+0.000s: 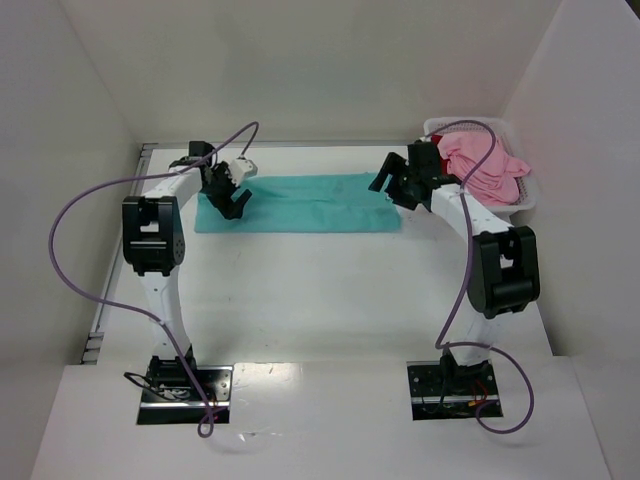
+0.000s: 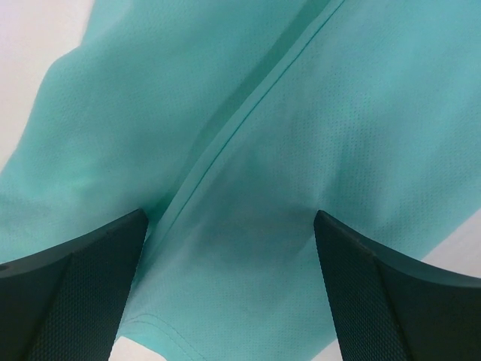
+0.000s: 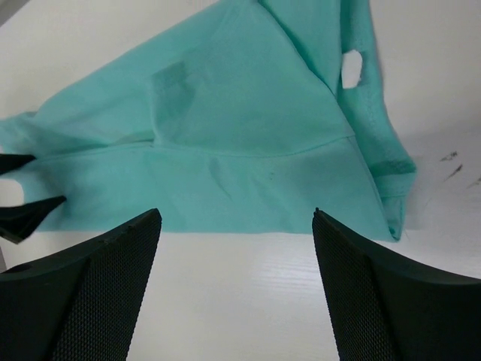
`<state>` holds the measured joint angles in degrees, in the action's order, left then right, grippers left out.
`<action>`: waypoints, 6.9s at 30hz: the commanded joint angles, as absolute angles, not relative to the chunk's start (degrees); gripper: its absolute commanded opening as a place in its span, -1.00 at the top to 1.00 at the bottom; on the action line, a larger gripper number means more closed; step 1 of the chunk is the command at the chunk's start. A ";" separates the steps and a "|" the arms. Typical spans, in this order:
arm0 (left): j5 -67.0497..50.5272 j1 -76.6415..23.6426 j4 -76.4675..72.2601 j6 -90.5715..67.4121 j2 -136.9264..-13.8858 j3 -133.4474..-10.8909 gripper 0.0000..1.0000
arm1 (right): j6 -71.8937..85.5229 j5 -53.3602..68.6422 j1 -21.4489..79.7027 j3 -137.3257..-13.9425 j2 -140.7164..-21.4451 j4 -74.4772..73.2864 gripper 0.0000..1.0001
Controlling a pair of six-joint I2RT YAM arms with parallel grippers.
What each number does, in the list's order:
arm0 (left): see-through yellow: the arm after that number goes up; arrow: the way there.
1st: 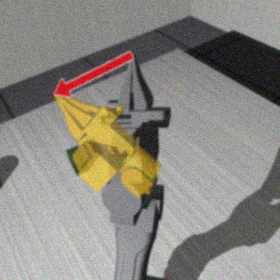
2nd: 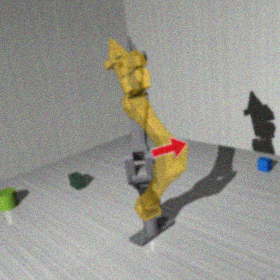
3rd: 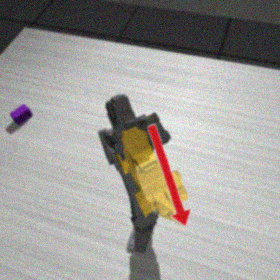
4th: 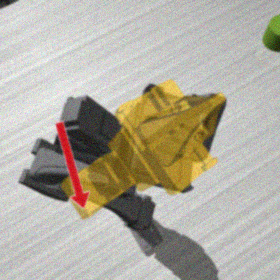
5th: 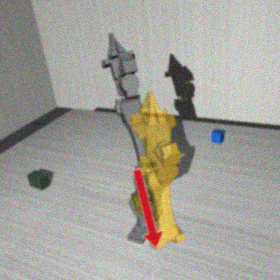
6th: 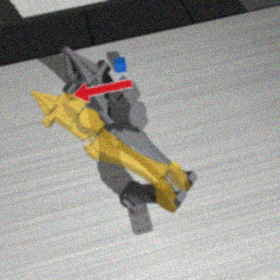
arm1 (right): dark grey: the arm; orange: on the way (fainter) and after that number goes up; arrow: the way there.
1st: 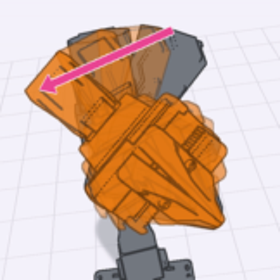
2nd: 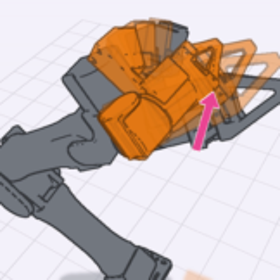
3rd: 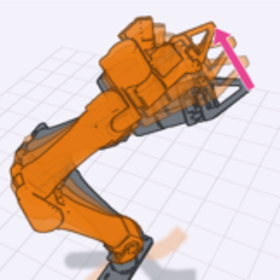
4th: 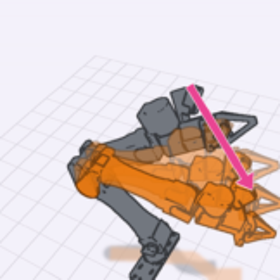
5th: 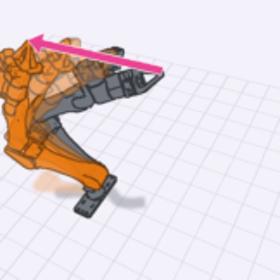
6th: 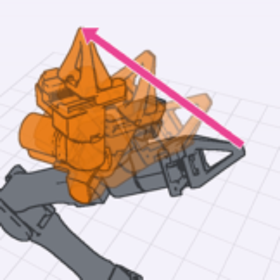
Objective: Fold and stack the t-shirts
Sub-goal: Fold the other side of the tshirt into a rectangle, then rotate the tshirt 90 degrees
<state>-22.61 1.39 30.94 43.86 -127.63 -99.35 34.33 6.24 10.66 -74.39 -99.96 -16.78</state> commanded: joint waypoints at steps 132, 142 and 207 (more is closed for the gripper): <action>24.09 -49.75 10.03 -33.41 -55.97 -52.11 -1.00 | 30.85 8.88 23.55 -68.02 -90.26 -4.74 -1.00; 8.26 -41.40 1.93 -26.63 -73.46 -56.68 -1.00 | 30.76 7.03 23.55 -64.78 -83.94 -5.89 -1.00; 5.54 -51.77 16.53 -58.62 -64.69 -33.31 -1.00 | 47.81 14.25 29.35 -19.16 -51.41 -11.51 -0.90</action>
<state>7.20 -51.68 16.80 -56.40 -65.69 -34.92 47.53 14.39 27.40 -19.05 -49.69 -15.18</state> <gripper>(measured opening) 0.998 0.950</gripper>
